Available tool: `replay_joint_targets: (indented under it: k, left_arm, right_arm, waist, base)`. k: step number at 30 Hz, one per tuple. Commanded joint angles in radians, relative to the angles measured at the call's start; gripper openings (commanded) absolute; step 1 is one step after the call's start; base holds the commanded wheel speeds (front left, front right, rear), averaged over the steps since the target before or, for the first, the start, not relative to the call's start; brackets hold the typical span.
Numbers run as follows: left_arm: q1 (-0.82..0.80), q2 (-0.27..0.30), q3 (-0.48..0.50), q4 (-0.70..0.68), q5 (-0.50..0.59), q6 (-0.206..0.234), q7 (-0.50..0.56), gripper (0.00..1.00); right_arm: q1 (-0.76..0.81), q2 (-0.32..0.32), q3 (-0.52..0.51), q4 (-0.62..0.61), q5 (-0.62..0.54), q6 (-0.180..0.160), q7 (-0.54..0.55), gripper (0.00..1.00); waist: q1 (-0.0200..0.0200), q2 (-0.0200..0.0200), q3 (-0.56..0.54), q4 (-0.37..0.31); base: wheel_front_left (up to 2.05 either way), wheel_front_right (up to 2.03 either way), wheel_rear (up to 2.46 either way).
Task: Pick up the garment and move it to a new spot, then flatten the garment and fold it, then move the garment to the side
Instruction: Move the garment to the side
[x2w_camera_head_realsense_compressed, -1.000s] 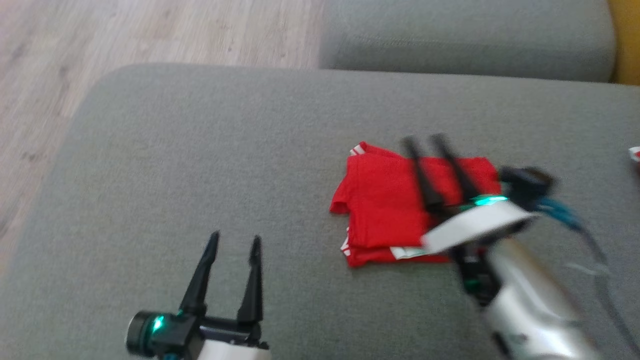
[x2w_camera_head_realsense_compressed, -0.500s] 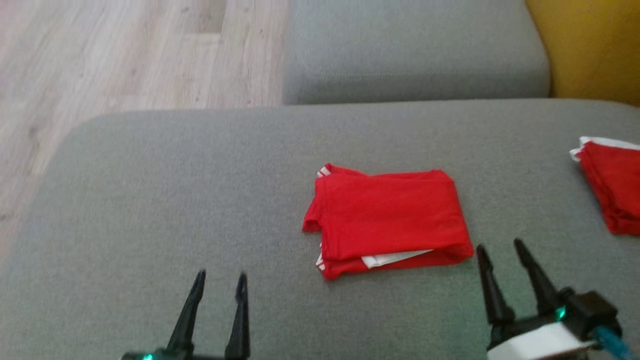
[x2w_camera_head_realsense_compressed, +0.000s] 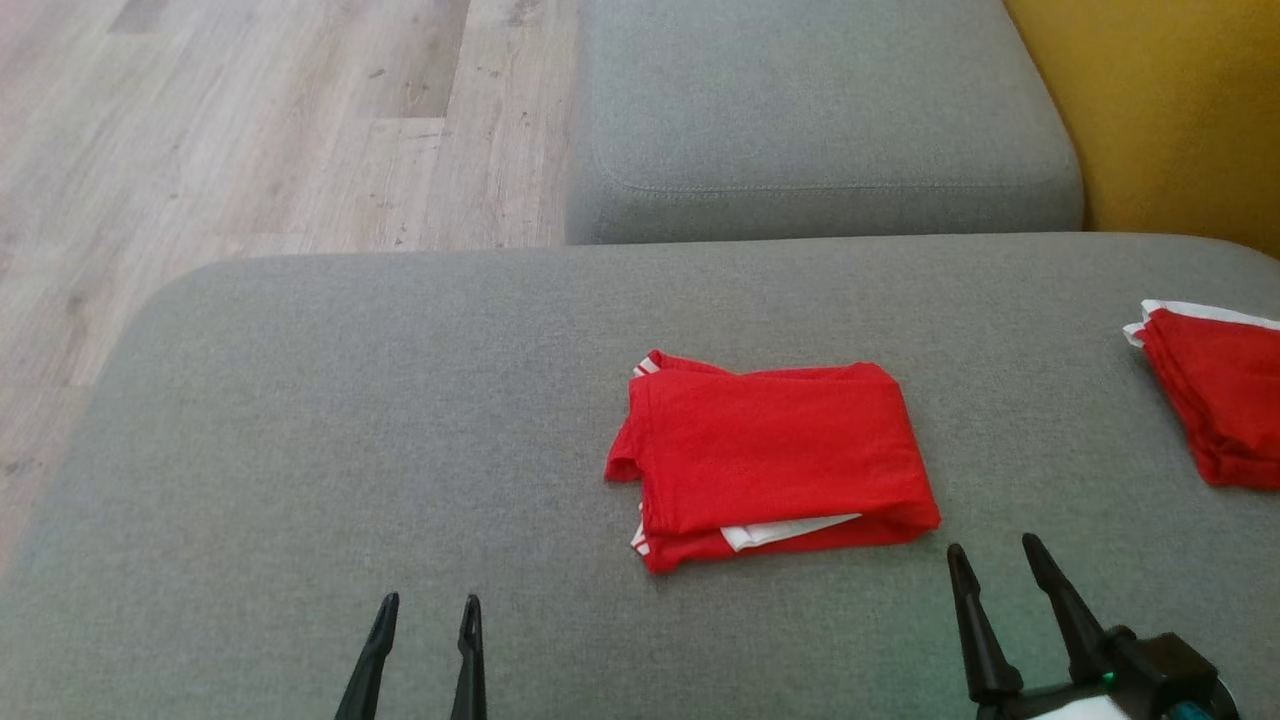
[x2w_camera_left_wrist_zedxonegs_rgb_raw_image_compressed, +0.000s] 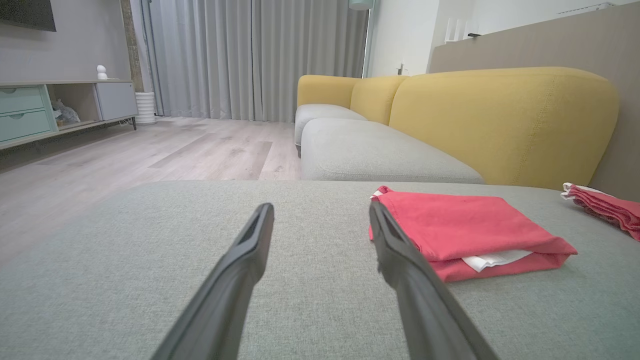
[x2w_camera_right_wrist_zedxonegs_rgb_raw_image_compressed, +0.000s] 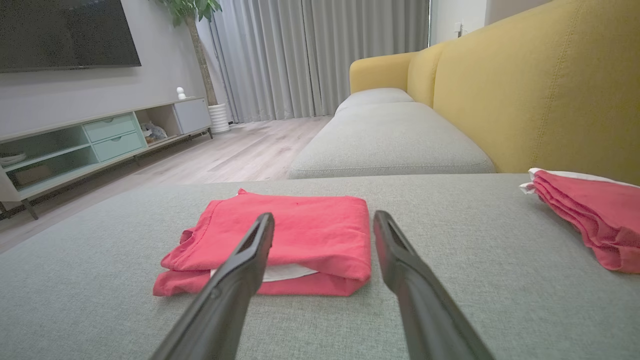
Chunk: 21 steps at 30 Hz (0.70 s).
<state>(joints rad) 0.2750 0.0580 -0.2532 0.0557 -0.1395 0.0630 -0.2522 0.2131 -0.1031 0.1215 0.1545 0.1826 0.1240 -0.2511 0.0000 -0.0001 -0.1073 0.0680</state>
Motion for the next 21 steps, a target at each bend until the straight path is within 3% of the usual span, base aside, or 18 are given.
replay_joint_targets:
  k: [1, 21]
  left_arm:
    - [-0.033, -0.008, 0.038, -0.035, 0.011, 0.009, -0.010, 1.00]
    - [-0.027, -0.008, 0.041, -0.029, 0.018, 0.006, -0.010, 1.00]
  right_arm:
    - [-0.023, -0.003, 0.013, -0.028, -0.009, 0.007, -0.011, 1.00]
    - [-0.007, 0.012, -0.001, -0.025, -0.058, 0.007, -0.011, 1.00]
  waist:
    - [0.0000, 0.0001, -0.003, 0.001]
    - [0.0000, 0.0001, -0.006, 0.005]
  base:
    - [0.00, 0.00, 0.00]
    - [0.00, 0.00, 0.00]
